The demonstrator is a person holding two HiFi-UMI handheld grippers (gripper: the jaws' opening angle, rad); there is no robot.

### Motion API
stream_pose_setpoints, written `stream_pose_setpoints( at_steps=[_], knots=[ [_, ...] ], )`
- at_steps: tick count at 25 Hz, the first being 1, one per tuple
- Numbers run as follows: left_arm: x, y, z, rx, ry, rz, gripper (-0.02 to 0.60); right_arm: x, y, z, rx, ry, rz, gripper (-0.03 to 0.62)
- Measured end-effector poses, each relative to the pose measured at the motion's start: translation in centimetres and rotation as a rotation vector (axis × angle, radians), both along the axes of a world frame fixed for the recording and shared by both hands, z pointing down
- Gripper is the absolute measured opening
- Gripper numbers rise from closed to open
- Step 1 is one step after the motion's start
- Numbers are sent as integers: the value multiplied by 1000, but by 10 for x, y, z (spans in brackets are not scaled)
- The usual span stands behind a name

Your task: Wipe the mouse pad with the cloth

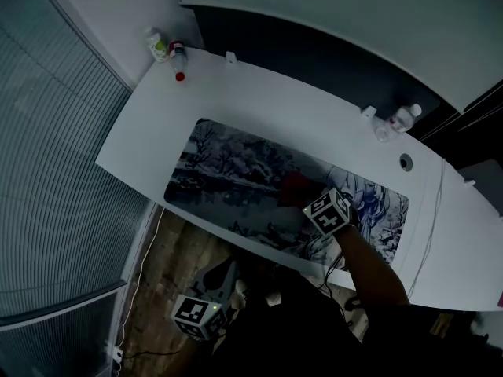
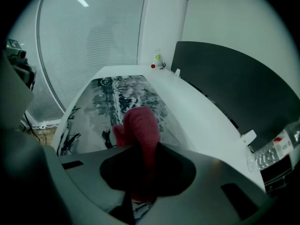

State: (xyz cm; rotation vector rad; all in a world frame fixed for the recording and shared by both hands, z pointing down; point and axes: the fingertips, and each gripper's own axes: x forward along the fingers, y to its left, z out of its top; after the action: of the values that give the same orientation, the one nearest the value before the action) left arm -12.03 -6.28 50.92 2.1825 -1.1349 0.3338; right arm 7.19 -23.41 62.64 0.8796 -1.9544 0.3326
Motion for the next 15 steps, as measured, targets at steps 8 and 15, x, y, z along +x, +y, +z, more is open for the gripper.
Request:
stream_pose_setpoints(
  at_steps=[8, 15],
  knots=[
    [5, -18, 5, -17, -3, -64, 5, 17, -41, 2, 25, 1, 13, 83],
    [7, -26, 8, -30, -12, -64, 5, 23, -63, 2, 43, -9, 32, 83]
  ],
)
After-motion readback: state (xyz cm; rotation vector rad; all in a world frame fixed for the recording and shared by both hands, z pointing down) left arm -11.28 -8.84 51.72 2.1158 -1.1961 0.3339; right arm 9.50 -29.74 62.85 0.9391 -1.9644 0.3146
